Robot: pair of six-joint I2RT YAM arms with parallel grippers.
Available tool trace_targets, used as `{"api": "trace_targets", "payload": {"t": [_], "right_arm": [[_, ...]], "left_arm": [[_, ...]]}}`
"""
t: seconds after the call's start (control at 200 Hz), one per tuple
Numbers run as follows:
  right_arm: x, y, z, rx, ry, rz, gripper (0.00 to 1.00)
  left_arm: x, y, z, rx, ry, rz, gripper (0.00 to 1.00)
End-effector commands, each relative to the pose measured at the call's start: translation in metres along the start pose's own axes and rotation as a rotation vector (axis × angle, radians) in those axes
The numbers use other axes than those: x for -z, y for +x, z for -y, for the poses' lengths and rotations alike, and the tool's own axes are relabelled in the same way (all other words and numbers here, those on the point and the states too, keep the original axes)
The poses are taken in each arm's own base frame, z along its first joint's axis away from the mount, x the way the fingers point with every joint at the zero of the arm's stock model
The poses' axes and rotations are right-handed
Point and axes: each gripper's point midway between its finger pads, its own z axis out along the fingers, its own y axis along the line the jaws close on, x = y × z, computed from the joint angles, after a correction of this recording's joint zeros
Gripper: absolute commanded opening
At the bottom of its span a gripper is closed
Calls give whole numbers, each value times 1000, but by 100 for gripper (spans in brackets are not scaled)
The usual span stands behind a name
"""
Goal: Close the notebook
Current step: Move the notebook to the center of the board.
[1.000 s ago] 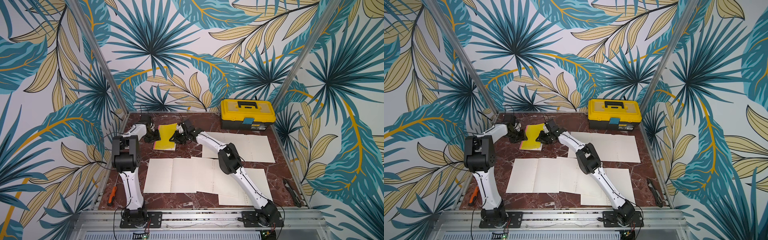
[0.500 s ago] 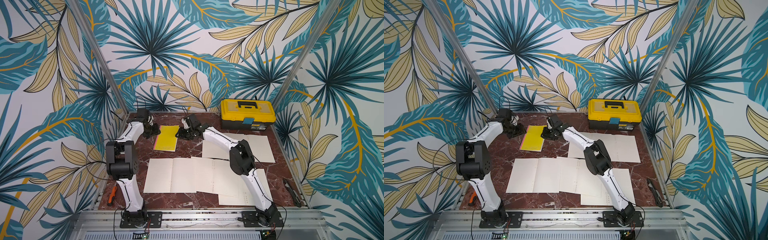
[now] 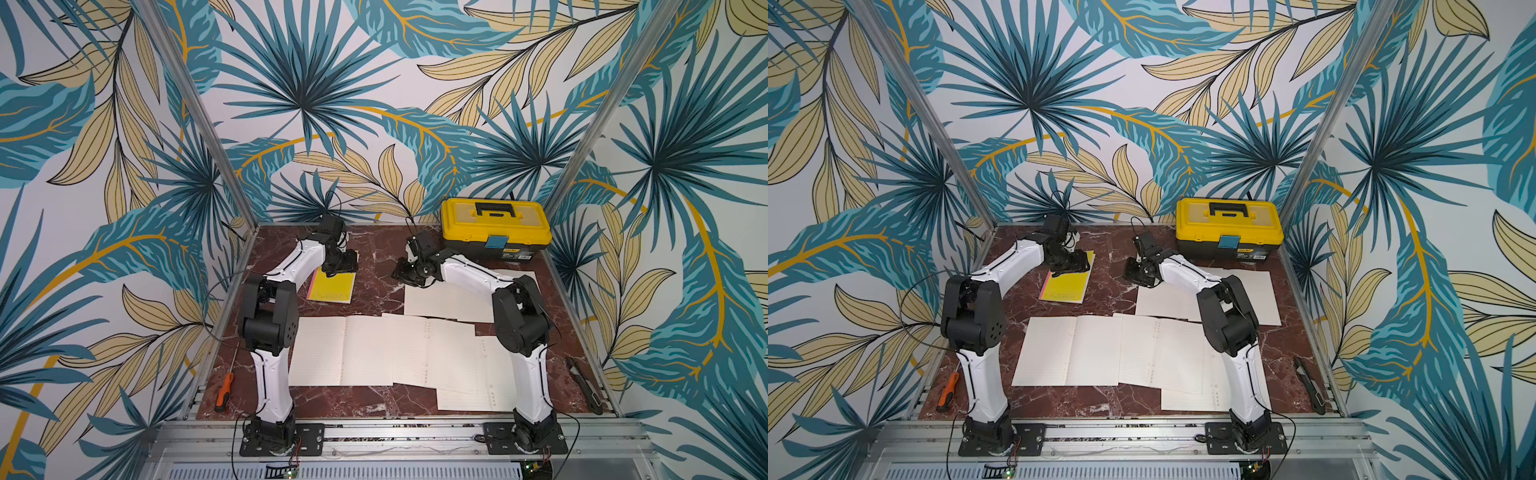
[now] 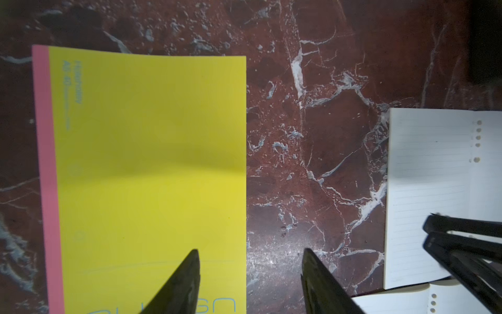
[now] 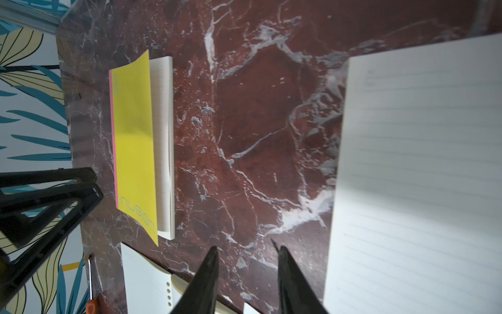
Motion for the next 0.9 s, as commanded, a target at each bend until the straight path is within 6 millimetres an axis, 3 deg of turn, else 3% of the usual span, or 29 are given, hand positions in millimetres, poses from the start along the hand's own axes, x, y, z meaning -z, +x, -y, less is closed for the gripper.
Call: {"api": "trace_targets", "payload": {"t": [0.0, 0.255, 0.385, 0.896], "right_arm": [[29, -8, 0, 6, -22, 48, 37], [41, 0, 17, 2, -3, 40, 38], [39, 0, 17, -4, -6, 38, 37], [38, 0, 18, -12, -8, 39, 37]], "left_arm": [[-7, 3, -6, -29, -88, -35, 61], [-23, 18, -3, -105, -194, -88, 62], [-30, 30, -3, -130, -228, -125, 62], [-46, 44, -25, -160, -351, -194, 58]]}}
